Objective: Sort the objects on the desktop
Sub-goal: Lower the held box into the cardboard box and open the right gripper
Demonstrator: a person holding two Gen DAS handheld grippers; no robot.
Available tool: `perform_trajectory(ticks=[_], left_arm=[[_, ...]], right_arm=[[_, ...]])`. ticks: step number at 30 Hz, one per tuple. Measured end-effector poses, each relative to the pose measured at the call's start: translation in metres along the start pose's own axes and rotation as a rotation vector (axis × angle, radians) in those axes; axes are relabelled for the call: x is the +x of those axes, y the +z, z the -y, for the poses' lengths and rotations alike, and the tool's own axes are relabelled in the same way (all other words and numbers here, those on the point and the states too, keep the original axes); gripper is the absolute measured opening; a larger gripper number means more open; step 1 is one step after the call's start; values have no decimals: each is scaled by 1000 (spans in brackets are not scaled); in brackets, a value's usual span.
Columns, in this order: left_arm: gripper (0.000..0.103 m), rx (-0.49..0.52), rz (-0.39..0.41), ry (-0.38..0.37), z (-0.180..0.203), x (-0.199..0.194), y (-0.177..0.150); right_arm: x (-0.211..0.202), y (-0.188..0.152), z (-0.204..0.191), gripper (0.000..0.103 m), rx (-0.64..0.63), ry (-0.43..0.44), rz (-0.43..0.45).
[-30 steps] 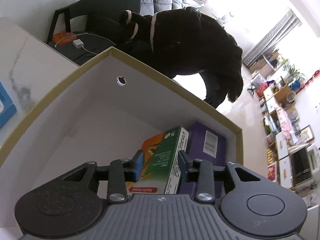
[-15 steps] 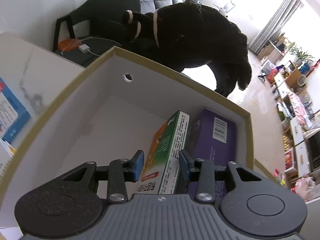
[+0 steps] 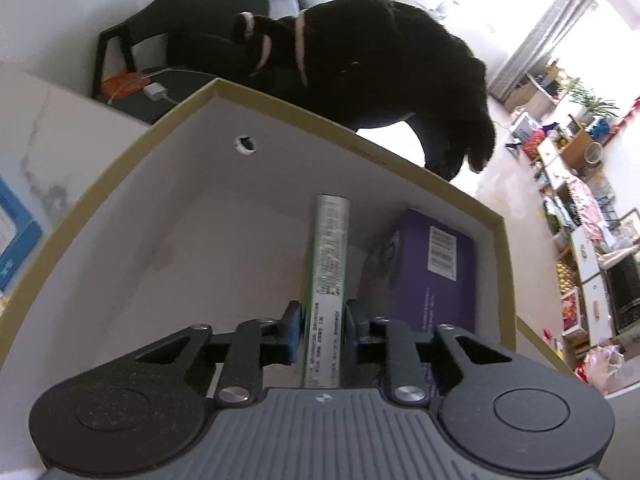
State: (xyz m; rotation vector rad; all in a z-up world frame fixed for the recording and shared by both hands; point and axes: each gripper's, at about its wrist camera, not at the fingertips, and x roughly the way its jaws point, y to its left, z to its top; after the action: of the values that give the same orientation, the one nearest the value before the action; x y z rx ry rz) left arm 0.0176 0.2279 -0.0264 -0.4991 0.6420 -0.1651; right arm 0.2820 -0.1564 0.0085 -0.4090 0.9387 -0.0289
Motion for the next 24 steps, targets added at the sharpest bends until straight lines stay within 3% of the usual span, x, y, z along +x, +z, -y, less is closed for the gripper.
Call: perform_trajectory(ticks=[12,19,20,21,22,24], left_arm=[[103,1,-4,1,-2,-2,-1],[103,1,-6,5,-2,-1,0],[103,2,-6,6,-2,-1,0],[103,3,-7,7,-2,-1,0],[103,4,-7,9,-1,-1,0],[103,7,-8,11,-1,-2,0]], right_arm=[[12,1,2,26,97,-148,58],[13,-4,0,29,16,-180,89],[13,-4,-4,33,-18,-194,95],[13,-5,-8,45,-52,-213,103],[12,-6,-12,51,-85,-240,115],[9,-9,-19,56,-141,-270,148]])
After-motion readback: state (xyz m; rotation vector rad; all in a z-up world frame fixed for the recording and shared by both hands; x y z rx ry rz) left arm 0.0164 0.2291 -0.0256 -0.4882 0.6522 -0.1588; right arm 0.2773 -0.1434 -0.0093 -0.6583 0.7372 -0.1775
